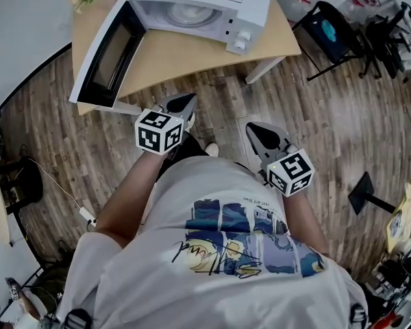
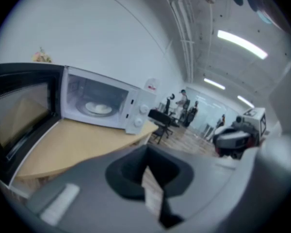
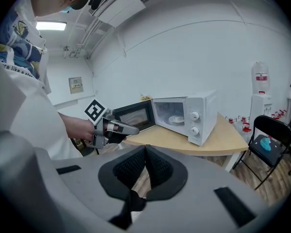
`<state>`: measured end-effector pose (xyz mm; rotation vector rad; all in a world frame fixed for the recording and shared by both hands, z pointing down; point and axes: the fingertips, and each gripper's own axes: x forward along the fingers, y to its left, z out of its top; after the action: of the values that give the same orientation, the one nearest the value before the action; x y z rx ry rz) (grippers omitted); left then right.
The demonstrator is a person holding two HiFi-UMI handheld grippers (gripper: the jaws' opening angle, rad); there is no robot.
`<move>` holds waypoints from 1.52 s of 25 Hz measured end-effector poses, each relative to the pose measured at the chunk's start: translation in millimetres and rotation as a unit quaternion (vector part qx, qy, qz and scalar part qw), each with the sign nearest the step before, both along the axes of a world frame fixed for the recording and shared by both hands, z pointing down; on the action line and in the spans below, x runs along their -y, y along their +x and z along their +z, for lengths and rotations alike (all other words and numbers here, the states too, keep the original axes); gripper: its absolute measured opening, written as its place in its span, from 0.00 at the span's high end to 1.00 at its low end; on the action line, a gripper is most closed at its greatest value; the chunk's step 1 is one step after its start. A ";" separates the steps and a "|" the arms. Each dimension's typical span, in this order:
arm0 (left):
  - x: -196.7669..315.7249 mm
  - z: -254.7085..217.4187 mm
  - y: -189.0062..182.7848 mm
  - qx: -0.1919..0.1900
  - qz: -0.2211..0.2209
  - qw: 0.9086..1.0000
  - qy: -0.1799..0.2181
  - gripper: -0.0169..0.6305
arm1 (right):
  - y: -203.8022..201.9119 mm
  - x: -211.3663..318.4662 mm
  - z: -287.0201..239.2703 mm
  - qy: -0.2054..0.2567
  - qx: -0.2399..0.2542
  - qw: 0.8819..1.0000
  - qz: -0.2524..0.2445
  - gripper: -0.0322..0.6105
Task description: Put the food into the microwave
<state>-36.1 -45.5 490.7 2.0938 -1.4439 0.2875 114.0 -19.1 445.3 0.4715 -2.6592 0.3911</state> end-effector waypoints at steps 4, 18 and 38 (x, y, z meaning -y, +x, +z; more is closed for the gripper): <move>-5.6 -0.7 6.7 0.018 0.011 1.000 0.001 0.96 | -0.6 -2.4 -2.4 0.004 0.003 1.000 -0.005 0.94; -15.4 0.9 20.0 0.030 0.021 0.999 -0.011 0.96 | 9.6 -10.8 -1.4 0.006 0.010 1.000 -0.008 0.94; -1.3 -0.1 16.0 0.037 0.061 0.997 -0.016 0.96 | 0.3 3.9 -2.3 0.020 -0.002 1.000 0.012 0.94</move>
<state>-20.0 -44.2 490.6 2.1692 -1.3450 0.4367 114.3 -23.0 443.0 0.5149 -2.6648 0.3450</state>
